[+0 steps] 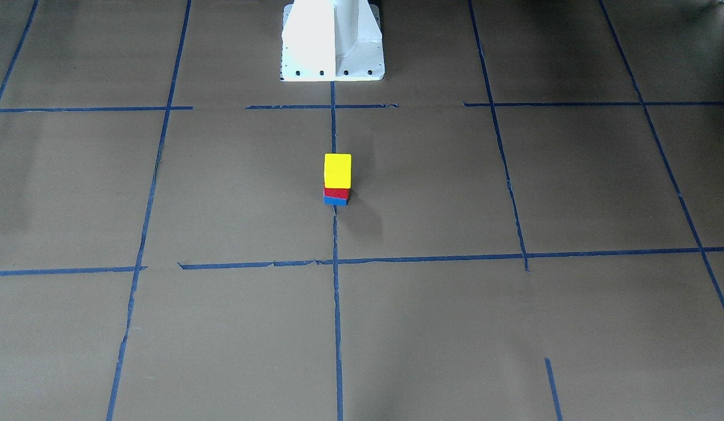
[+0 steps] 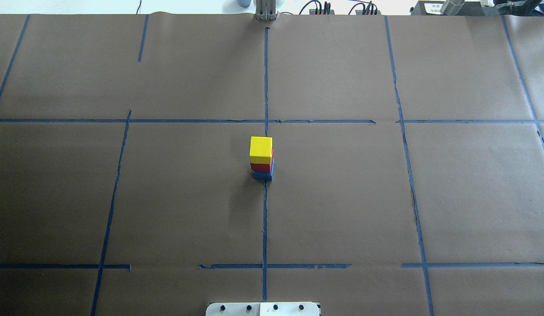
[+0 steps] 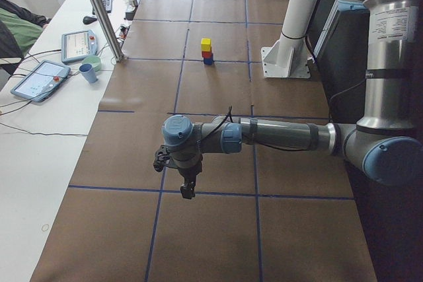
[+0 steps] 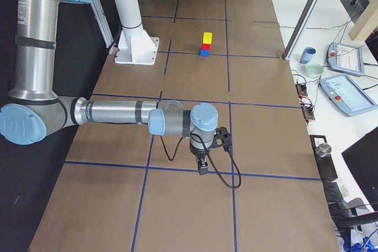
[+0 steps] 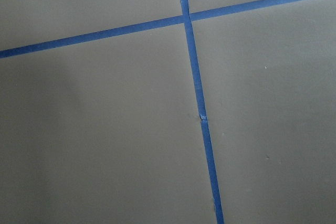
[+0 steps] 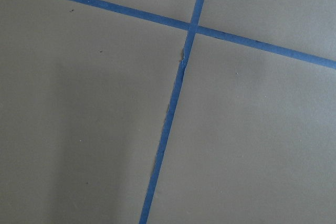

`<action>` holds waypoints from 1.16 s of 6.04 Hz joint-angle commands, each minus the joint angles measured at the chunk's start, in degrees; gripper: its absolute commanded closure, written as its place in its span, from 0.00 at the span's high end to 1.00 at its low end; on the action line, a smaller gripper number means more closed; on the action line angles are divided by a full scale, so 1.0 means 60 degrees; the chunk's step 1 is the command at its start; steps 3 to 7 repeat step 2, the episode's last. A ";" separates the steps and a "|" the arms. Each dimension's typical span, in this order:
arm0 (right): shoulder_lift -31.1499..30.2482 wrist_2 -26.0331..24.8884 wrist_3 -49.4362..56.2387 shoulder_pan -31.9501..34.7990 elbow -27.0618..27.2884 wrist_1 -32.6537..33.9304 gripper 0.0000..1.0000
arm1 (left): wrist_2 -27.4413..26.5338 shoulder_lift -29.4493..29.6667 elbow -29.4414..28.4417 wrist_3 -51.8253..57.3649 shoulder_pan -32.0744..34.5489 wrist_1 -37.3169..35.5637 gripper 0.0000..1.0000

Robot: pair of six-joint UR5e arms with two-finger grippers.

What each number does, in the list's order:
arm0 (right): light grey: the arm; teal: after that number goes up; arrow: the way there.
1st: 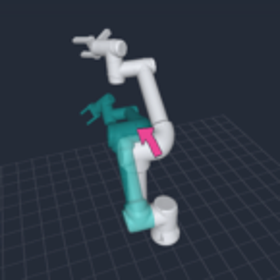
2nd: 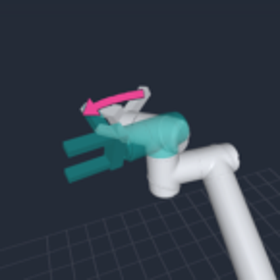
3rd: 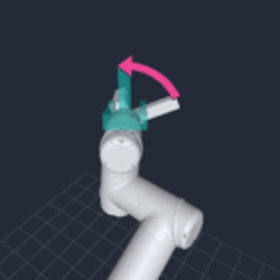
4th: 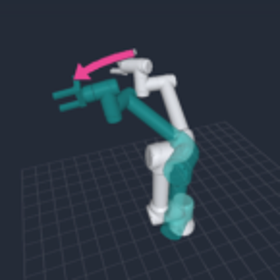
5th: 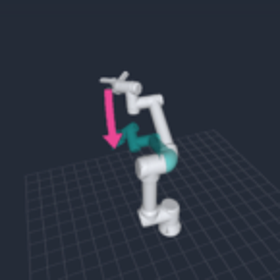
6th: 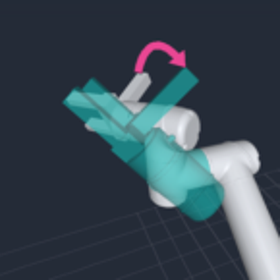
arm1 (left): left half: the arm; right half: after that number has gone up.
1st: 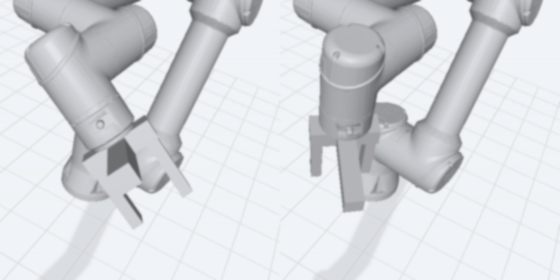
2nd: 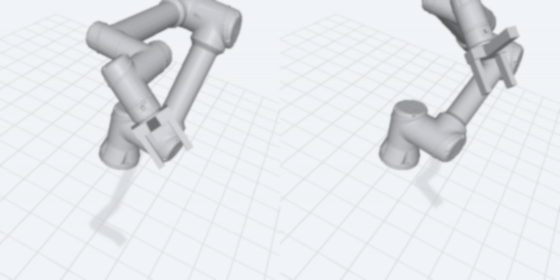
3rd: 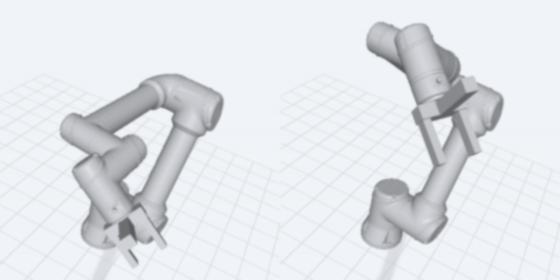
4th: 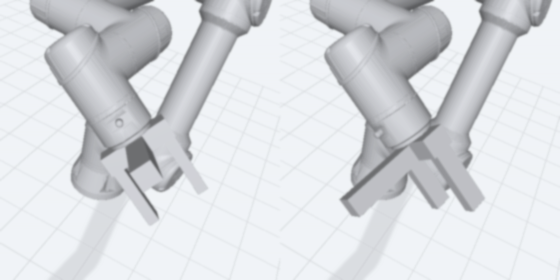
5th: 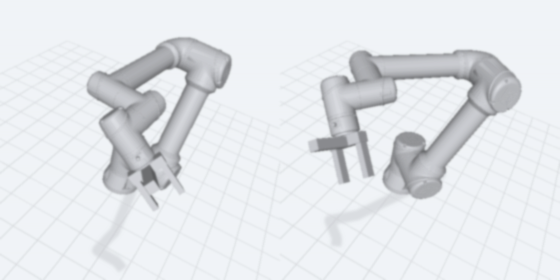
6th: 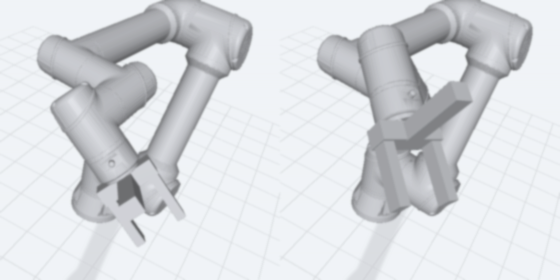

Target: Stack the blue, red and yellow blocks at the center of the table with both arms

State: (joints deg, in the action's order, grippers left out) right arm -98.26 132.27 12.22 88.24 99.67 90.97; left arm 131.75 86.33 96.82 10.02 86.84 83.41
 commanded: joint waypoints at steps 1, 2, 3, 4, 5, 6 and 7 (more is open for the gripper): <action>0.0000 0.0000 0.0000 0.0000 0.0000 0.0000 1.00 | 0.0000 0.0011 -0.0038 -0.0014 0.0000 0.0000 1.00; 0.0000 0.0000 0.0000 0.0000 0.0000 0.0000 1.00 | 0.0000 0.0011 -0.0039 0.0001 0.0000 0.0000 1.00; 0.0000 0.0000 0.0000 0.0000 0.0000 0.0000 1.00 | 0.0000 0.0011 -0.0039 0.0001 0.0000 0.0000 1.00; 0.0000 0.0000 0.0000 0.0000 0.0000 0.0000 1.00 | 0.0000 0.0011 -0.0039 0.0001 0.0000 0.0000 1.00; 0.0000 0.0000 0.0000 0.0000 0.0000 0.0000 1.00 | 0.0000 0.0011 -0.0039 0.0001 0.0000 0.0000 1.00; 0.0000 0.0000 0.0000 0.0000 0.0000 0.0000 1.00 | 0.0000 0.0011 -0.0039 0.0001 0.0000 0.0000 1.00; 0.0000 0.0000 0.0000 0.0000 0.0000 0.0000 1.00 | 0.0000 0.0011 -0.0039 0.0001 0.0000 0.0000 1.00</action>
